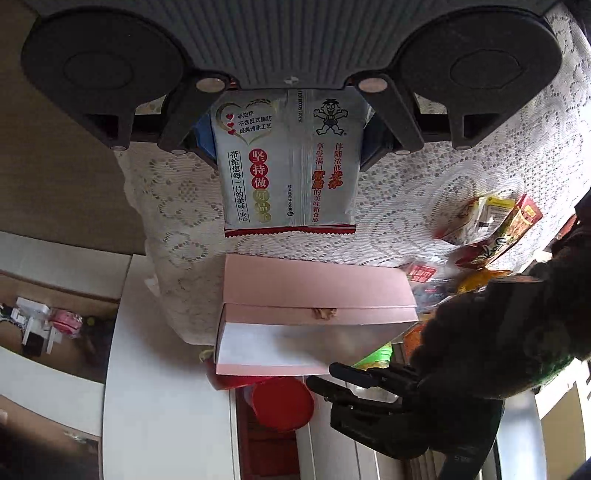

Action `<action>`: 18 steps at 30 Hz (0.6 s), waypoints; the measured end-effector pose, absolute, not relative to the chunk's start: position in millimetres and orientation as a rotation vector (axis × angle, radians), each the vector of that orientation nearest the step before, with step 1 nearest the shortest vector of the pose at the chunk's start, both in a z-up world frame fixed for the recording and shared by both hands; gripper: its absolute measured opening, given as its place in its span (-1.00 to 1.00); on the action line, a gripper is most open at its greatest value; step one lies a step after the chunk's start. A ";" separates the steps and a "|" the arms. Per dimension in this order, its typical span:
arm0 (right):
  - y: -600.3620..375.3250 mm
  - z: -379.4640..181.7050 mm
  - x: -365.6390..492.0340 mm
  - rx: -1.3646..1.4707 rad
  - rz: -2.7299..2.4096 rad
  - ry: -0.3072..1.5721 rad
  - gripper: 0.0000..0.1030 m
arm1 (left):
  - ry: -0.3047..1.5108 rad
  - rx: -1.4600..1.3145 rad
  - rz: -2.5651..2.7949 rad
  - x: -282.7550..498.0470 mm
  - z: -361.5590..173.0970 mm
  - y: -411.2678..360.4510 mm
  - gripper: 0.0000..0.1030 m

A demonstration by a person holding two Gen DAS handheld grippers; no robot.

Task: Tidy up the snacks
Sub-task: 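Carry both snacks over the pink box and open both tools to drop them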

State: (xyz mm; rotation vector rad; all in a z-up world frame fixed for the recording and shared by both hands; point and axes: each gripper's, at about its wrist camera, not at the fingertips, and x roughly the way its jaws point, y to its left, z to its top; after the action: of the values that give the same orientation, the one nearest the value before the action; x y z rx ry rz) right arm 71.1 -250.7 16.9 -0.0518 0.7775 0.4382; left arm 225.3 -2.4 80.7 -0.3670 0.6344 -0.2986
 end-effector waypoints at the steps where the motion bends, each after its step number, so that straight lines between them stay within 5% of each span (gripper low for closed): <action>1: -250.7 17.0 72.6 -0.052 0.437 0.777 0.46 | 0.621 -0.365 -0.304 220.8 82.4 1.5 -0.32; 12: -218.0 95.9 148.9 -0.051 0.419 0.538 0.47 | 0.530 -0.365 -0.141 96.3 75.9 74.6 -0.32; 18: -172.2 98.8 249.8 -0.072 0.342 0.692 0.57 | 0.643 -0.248 -0.187 64.8 56.8 73.2 -0.32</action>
State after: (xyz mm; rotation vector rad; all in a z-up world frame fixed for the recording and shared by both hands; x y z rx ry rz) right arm 249.8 -172.2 98.8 -0.0723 0.6915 0.3422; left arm 64.8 73.2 56.8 -0.2477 0.6429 -0.1869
